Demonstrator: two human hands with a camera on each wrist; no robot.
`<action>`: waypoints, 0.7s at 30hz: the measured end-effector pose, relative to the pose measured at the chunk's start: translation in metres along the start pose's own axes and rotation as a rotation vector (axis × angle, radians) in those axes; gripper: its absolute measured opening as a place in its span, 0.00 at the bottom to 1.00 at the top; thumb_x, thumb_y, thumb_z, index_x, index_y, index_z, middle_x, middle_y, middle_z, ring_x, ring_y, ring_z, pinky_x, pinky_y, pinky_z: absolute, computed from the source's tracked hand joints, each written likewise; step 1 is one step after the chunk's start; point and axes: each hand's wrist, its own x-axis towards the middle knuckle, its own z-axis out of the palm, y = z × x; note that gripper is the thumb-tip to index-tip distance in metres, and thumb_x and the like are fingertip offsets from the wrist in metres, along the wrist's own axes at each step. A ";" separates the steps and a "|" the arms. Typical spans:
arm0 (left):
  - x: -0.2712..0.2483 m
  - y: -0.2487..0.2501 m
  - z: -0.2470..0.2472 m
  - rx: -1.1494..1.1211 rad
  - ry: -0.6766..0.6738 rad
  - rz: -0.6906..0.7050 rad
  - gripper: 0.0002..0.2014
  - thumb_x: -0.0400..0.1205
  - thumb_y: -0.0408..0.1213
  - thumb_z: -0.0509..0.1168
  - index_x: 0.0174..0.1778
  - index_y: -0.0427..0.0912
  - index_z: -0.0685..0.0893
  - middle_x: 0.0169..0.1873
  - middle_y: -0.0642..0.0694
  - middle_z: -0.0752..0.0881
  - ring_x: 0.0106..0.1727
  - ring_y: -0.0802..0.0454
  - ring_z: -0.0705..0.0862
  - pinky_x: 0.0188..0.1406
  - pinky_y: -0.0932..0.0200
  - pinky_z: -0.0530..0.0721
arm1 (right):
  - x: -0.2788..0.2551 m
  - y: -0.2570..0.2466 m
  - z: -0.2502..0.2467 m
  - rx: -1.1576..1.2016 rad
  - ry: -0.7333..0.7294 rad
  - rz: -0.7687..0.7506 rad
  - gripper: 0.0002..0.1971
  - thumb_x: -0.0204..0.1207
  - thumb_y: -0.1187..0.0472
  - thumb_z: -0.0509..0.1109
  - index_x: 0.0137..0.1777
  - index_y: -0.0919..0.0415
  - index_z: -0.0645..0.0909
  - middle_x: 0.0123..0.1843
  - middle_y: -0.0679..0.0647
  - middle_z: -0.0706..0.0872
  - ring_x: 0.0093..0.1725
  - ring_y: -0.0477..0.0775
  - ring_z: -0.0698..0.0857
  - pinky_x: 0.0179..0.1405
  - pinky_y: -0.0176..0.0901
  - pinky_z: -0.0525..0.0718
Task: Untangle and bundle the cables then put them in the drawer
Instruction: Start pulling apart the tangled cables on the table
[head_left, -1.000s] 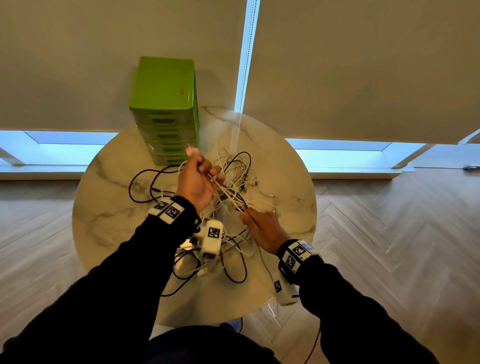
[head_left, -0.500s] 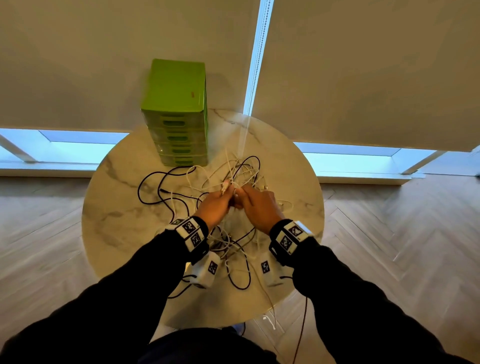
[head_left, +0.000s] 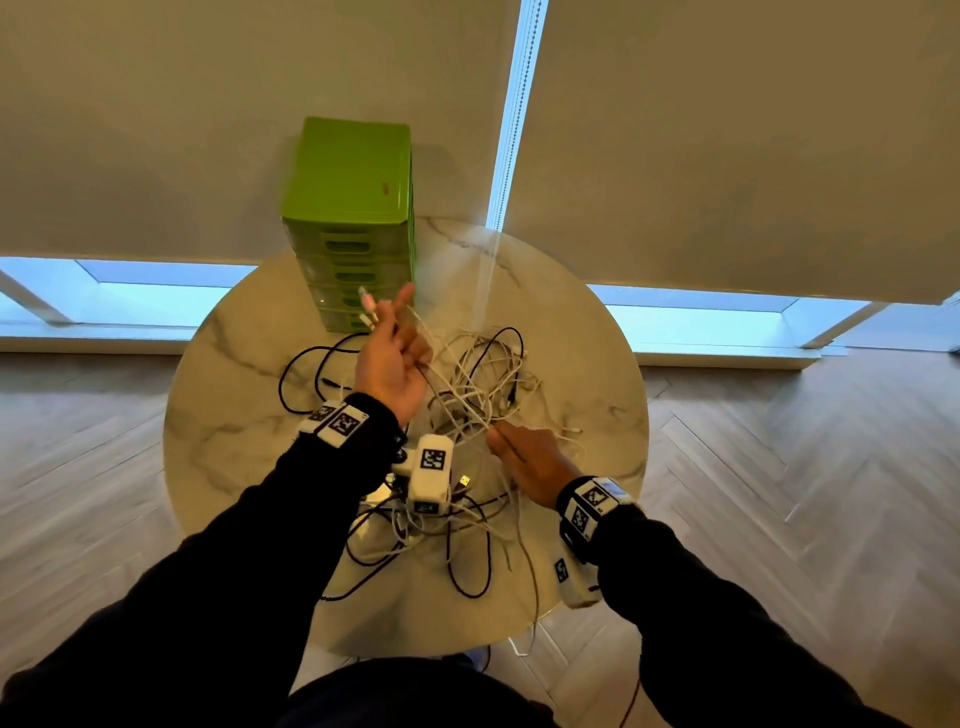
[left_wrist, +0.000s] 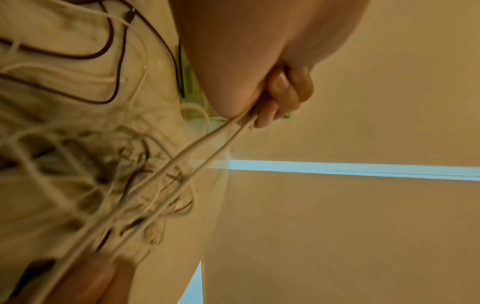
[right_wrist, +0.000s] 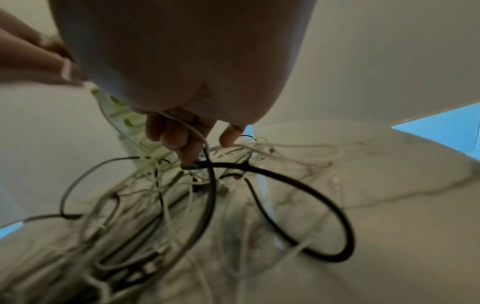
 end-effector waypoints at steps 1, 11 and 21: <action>0.003 0.007 0.000 0.025 -0.011 0.038 0.21 0.92 0.51 0.51 0.68 0.44 0.83 0.22 0.56 0.62 0.23 0.59 0.58 0.23 0.64 0.59 | -0.003 0.005 -0.003 -0.043 -0.030 0.011 0.14 0.91 0.48 0.52 0.44 0.48 0.70 0.32 0.43 0.76 0.33 0.46 0.74 0.46 0.46 0.68; -0.030 -0.014 -0.005 1.459 -0.258 0.129 0.25 0.91 0.56 0.47 0.46 0.50 0.86 0.45 0.48 0.88 0.46 0.48 0.84 0.50 0.53 0.79 | 0.059 -0.023 -0.051 -0.157 0.148 0.078 0.16 0.90 0.47 0.51 0.45 0.52 0.73 0.45 0.60 0.85 0.49 0.67 0.84 0.54 0.58 0.78; -0.022 -0.029 0.007 0.692 0.037 -0.098 0.19 0.93 0.46 0.53 0.50 0.44 0.88 0.26 0.54 0.84 0.30 0.56 0.76 0.30 0.60 0.72 | 0.042 -0.053 -0.029 0.037 0.114 -0.127 0.21 0.91 0.44 0.50 0.82 0.41 0.66 0.55 0.53 0.92 0.53 0.54 0.88 0.59 0.50 0.81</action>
